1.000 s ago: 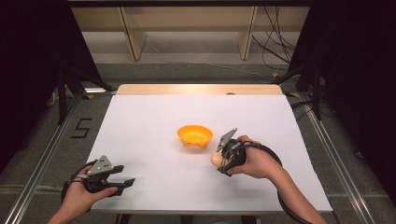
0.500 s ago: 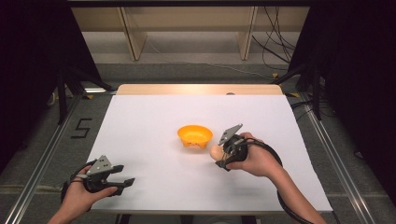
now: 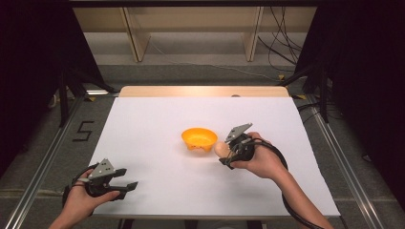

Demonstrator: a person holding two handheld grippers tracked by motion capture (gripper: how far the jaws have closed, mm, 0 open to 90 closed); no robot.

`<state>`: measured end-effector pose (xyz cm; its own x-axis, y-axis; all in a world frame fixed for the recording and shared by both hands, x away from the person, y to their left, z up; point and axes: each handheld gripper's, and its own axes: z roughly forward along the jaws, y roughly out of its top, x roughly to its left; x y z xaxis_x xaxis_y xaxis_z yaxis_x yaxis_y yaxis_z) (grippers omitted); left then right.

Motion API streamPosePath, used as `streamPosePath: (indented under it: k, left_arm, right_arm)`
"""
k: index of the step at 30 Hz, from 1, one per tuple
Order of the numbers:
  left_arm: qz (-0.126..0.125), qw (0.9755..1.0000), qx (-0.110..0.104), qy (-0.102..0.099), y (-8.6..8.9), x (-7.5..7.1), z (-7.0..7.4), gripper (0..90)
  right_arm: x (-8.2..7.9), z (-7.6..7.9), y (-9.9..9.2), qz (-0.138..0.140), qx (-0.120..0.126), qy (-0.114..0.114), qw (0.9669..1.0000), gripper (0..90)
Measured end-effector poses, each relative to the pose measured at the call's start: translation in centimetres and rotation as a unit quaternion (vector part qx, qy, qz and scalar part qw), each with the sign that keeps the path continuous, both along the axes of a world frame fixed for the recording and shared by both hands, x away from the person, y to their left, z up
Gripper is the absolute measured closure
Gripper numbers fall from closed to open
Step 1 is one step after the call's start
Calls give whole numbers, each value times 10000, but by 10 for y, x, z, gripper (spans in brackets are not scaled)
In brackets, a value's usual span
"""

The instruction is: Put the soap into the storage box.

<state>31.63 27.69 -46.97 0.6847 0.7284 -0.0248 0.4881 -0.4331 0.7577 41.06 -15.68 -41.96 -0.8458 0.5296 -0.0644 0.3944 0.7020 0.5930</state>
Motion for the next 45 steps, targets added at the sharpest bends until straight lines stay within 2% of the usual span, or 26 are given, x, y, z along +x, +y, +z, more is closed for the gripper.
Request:
streamPosePath:
  k: [1,2,4,5,6,7,8,9,11,12,13,16,18,20,23,26,27,29,31,33,35,37,39,43,44,45]
  left_arm:
    - [0,10000,-1,-1,0,0,0,312]
    - [0,10000,-1,-1,0,0,0,312]
    - [-8,10000,-18,10,0,0,0,312]
    - [-22,10000,-25,15,0,0,0,312]
    - [-24,10000,-52,18,0,0,0,312]
    - [-24,10000,-52,18,0,0,0,312]
    - [-30,9999,-139,22,-1,-1,0,312]
    - [-39,9999,-131,35,-1,-1,0,312]
    - [-40,9999,-130,33,-1,-1,0,312]
    - [-41,9999,-132,32,-1,-1,0,312]
    - [-42,9999,-126,37,-1,-1,0,312]
    - [-40,9999,-136,29,-1,-1,0,313]
    - [-49,10000,-62,30,0,0,1,312]
    - [-46,10000,-41,25,1,0,1,312]
    - [-41,10000,-42,31,1,0,1,312]
    - [-44,10000,-39,32,1,0,1,312]
    - [-44,10000,-40,33,1,0,1,312]
    - [-83,10000,-46,30,1,0,1,312]
    - [-61,10000,-49,37,1,0,1,312]
    - [-40,10000,-34,31,1,0,1,312]
    - [-46,10000,-47,29,1,0,1,312]
    - [-42,10000,-58,17,1,0,1,312]
    - [-44,10000,-61,16,1,0,1,312]
    - [-73,10000,-59,25,1,-1,1,312]
    - [-35,9999,-134,21,0,-1,1,312]
    - [-37,10000,-60,12,1,0,1,312]
  right_arm:
    - [1,1,-1,-11,-73,-21,10000,341]
    - [2,1,-2,4,-20,-58,10000,341]
    - [1,2,0,-160,77,14,9998,341]
    - [3,3,-2,-67,58,-59,9999,341]
    - [3,3,-1,-196,93,-57,9997,342]
    - [3,3,-1,-196,93,-57,9997,342]
    - [3,4,-1,-144,128,-14,9998,341]
    - [4,4,-1,-203,218,-139,9995,341]
    - [5,6,-2,-206,204,-62,9996,341]
    - [5,5,-1,-368,297,-148,9988,341]
    - [6,5,-2,-309,303,-235,9988,341]
    - [7,6,-3,-352,331,-168,9987,341]
    - [7,6,-3,-461,414,-142,9980,341]
    - [8,6,-3,-544,523,-251,9968,342]
    - [12,7,-5,-393,557,-319,9972,342]
    - [13,7,-4,-507,673,-481,9953,341]
    - [12,8,-4,-637,681,-402,9948,342]
    - [12,8,-3,-742,724,-437,9937,342]
    - [14,9,-3,-682,699,-423,9943,341]
    - [14,9,-2,-774,769,-437,9931,341]
    - [15,11,-2,-732,760,-406,9936,341]
    - [16,9,0,-800,846,-491,9920,341]
    - [16,11,-1,-772,788,-411,9930,342]
    - [19,10,1,-685,822,-520,9929,342]
    - [19,11,2,-761,817,-426,9928,341]
    - [20,10,2,-734,856,-492,9924,341]
